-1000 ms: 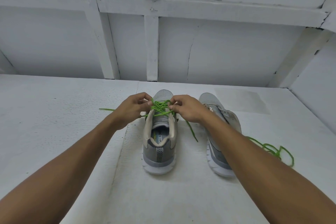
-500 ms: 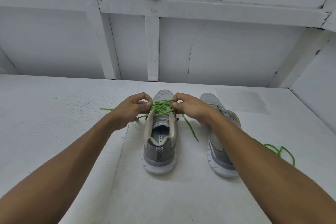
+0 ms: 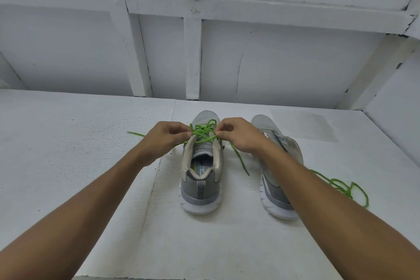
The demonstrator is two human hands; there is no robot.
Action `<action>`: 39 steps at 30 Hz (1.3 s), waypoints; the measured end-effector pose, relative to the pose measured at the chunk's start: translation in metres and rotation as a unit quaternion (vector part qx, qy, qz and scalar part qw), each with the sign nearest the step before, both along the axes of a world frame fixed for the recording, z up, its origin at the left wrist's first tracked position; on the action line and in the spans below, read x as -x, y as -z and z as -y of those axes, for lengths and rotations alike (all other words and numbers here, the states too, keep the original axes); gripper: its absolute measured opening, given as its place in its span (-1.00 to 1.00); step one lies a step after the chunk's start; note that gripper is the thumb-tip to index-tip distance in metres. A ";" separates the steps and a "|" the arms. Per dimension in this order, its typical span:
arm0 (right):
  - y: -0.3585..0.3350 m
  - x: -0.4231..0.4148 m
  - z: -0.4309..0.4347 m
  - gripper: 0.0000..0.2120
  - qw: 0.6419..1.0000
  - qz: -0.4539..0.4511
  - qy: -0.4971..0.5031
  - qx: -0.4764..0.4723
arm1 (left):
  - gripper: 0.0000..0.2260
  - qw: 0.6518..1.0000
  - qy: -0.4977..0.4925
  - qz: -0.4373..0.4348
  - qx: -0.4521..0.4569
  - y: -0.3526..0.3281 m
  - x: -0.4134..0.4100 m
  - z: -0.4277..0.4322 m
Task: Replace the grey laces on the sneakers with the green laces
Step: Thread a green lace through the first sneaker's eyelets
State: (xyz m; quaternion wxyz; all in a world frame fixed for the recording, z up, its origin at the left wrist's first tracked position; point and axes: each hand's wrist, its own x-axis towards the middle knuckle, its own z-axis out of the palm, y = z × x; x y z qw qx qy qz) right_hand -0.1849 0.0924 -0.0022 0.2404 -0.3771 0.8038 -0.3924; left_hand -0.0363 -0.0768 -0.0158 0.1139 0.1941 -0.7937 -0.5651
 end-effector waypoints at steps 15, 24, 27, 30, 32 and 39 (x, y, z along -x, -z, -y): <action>-0.006 -0.009 0.007 -0.85 1.000 0.011 0.021 0.015 | -0.79 0.997 0.034 0.030 0.056 -0.005 0.006 0.002; -0.014 -0.014 0.008 -0.89 0.999 -0.016 0.028 -0.035 | -0.83 0.997 0.027 -0.001 0.075 -0.018 0.009 -0.005; -0.020 -0.012 0.008 -0.90 0.999 -0.020 0.033 -0.038 | -0.85 0.996 0.024 0.013 0.081 -0.014 0.012 -0.004; -0.026 -0.014 0.009 -0.89 0.997 -0.063 0.015 -0.041 | -0.86 0.994 0.022 0.014 0.109 -0.018 0.015 -0.004; -0.027 -0.015 0.010 -0.86 0.997 -0.064 0.005 -0.040 | -0.87 0.995 0.022 0.006 0.101 -0.022 0.016 -0.003; -0.024 -0.013 0.011 -0.89 0.999 0.025 0.043 -0.007 | -0.86 0.997 0.033 0.025 0.064 -0.019 0.007 0.002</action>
